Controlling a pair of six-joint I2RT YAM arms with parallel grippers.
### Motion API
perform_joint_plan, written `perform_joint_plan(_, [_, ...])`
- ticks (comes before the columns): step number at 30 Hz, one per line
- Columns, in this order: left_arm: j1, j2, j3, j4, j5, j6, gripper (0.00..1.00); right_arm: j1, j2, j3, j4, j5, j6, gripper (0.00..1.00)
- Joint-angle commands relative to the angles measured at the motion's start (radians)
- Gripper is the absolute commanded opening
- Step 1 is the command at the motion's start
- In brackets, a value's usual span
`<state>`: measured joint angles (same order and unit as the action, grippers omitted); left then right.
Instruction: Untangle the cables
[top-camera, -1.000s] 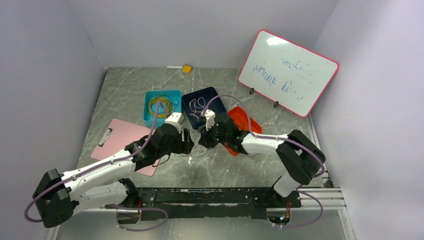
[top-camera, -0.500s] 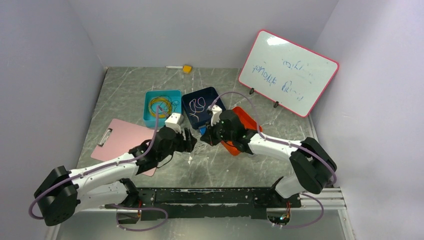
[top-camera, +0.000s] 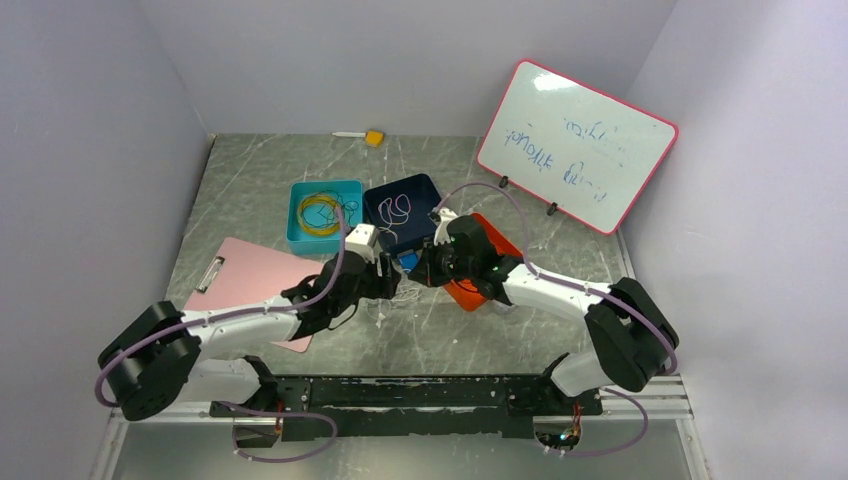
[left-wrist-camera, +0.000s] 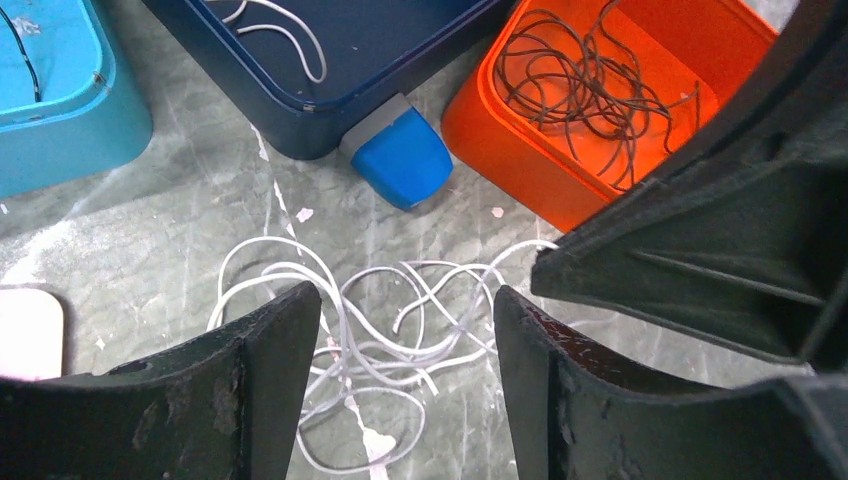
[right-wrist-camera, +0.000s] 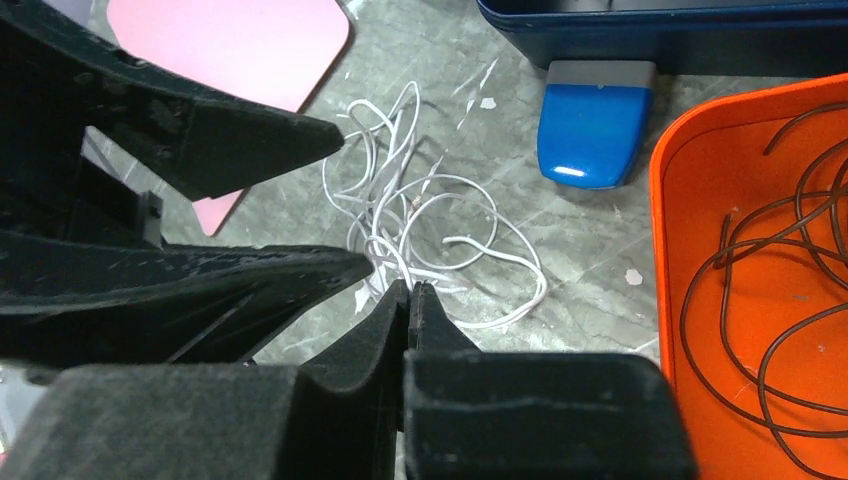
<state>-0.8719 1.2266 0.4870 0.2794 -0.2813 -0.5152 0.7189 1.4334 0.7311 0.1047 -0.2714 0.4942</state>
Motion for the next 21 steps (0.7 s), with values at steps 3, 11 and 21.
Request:
perform_joint_plan(3, [0.031, 0.094, 0.024, 0.161, 0.011, 0.006, 0.69, -0.007, -0.031, 0.02, -0.014, -0.009, 0.03, 0.0])
perform_joint_plan(11, [0.039, 0.241, 0.065, 0.202, 0.057, -0.004, 0.67, -0.007, -0.078, 0.046, -0.057, 0.009, 0.031, 0.0])
perform_joint_plan(21, [0.039, 0.289, 0.059, 0.237, 0.102, -0.021, 0.66, -0.007, -0.102, 0.065, -0.068, 0.018, 0.045, 0.0])
